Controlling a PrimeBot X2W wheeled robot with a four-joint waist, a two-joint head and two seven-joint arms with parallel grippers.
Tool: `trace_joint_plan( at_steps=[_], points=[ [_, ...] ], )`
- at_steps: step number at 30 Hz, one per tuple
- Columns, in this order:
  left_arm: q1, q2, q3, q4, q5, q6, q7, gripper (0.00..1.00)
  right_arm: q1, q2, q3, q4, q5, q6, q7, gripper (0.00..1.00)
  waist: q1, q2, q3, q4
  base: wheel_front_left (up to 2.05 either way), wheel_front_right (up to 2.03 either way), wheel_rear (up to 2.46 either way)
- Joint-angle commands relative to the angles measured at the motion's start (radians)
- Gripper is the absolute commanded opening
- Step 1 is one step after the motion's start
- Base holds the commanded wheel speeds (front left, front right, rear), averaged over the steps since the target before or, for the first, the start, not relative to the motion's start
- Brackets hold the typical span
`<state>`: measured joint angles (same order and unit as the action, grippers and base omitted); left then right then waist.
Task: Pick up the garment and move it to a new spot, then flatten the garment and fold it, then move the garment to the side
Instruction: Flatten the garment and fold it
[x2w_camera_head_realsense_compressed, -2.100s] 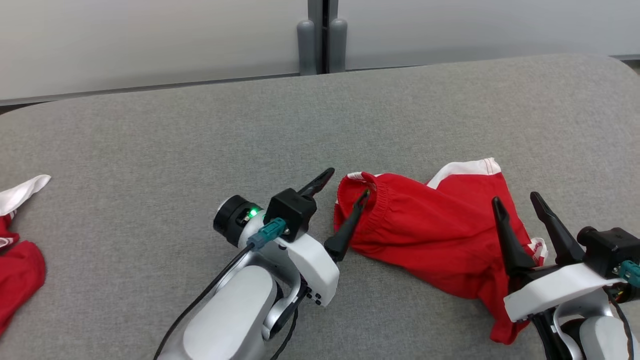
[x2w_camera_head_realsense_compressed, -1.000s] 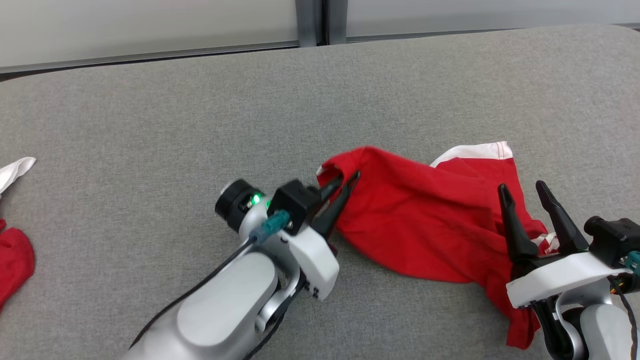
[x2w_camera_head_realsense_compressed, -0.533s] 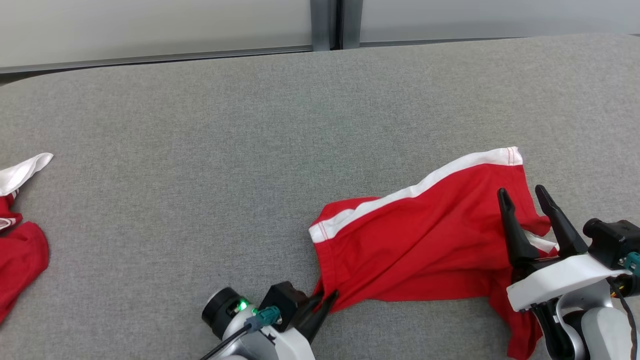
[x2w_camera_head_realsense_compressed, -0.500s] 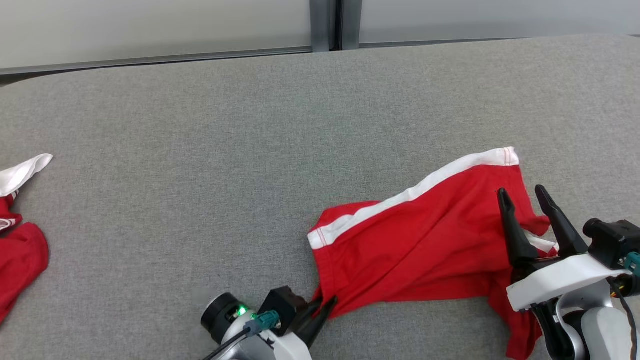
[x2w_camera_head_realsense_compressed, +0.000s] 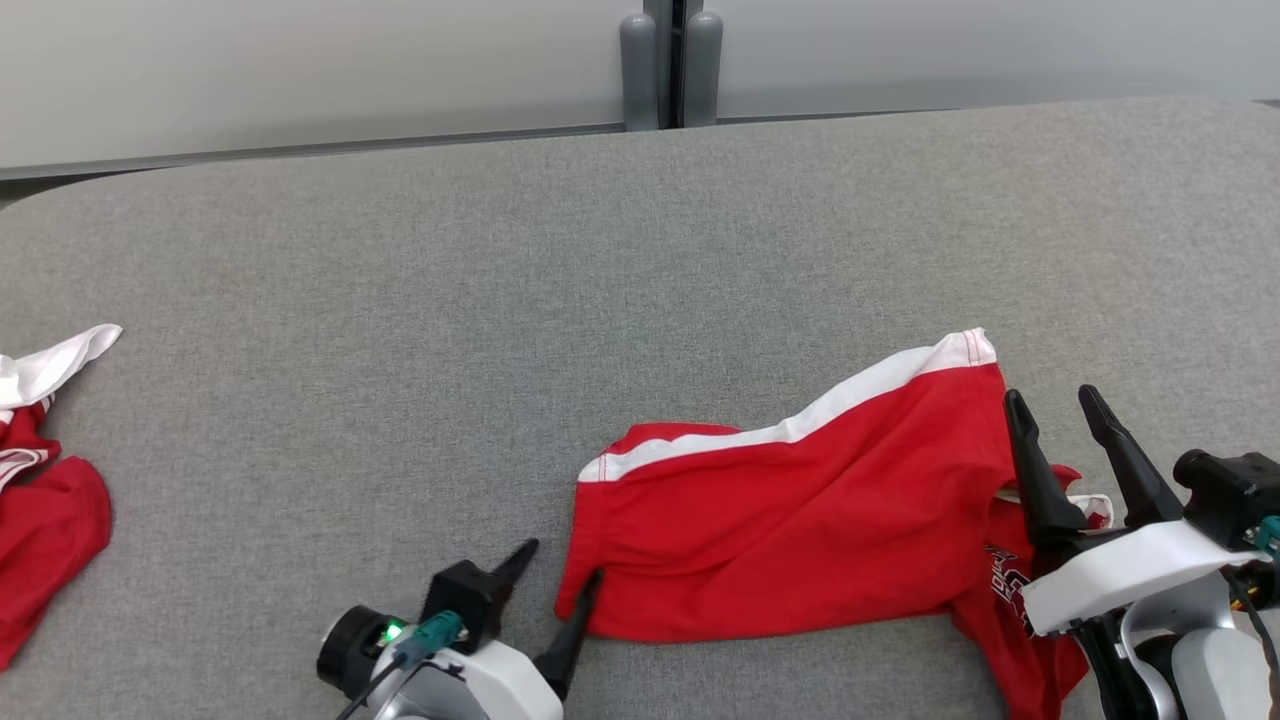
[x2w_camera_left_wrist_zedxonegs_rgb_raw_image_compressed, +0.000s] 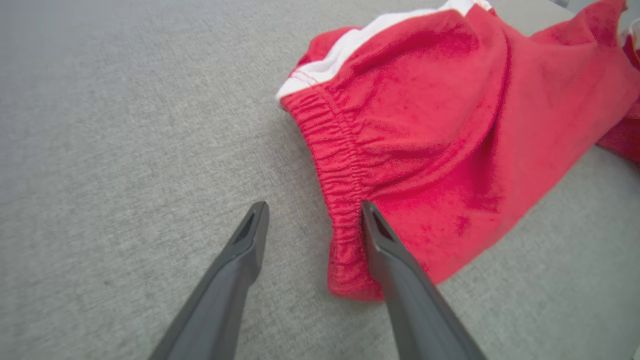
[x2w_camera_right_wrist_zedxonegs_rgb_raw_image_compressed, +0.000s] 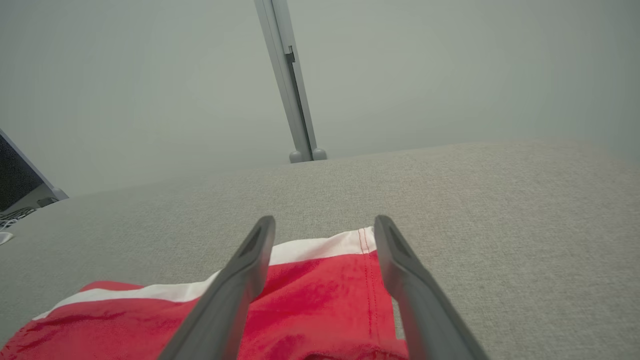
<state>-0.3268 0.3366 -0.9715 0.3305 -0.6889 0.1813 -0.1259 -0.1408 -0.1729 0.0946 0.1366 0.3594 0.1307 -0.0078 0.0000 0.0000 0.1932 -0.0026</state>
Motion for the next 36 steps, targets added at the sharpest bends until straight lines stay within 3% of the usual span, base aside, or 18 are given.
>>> trace_joint_plan(
  at_steps=[1, 7, 16, 27, 36],
  points=[
    [0.014, 0.002, 0.032, -0.001, -0.015, 0.022, -0.034, 1.00, 0.015, -0.004, -0.005, -0.006, -0.004, 0.000, 0.006, 1.00, 0.0000, 0.0000, -0.010, 0.000, 0.00, 0.00, 0.00],
    [0.024, 0.013, 0.142, -0.031, -0.032, 0.080, -0.119, 1.00, 0.028, -0.003, -0.013, -0.017, -0.011, 0.000, 0.016, 1.00, 0.0000, 0.0000, -0.032, 0.002, 0.00, 0.00, 0.00],
    [0.045, 0.016, 0.363, -0.153, 0.018, 0.130, -0.140, 1.00, 0.037, -0.005, -0.022, -0.040, -0.021, 0.000, 0.029, 1.00, 0.0000, 0.0000, -0.045, 0.008, 0.00, 0.00, 0.00],
    [0.134, 0.019, 0.588, -0.239, 0.108, 0.094, -0.140, 1.00, 0.054, -0.009, -0.024, -0.055, -0.034, 0.000, 0.045, 1.00, 0.0000, 0.0000, -0.066, 0.017, 0.00, 0.00, 0.00],
    [0.198, 0.027, 0.601, -0.208, 0.135, 0.058, -0.140, 1.00, 0.068, -0.015, -0.010, -0.065, -0.042, 0.000, 0.062, 1.00, 0.0000, 0.0000, -0.094, 0.015, 0.00, 0.00, 0.00]
  ],
)
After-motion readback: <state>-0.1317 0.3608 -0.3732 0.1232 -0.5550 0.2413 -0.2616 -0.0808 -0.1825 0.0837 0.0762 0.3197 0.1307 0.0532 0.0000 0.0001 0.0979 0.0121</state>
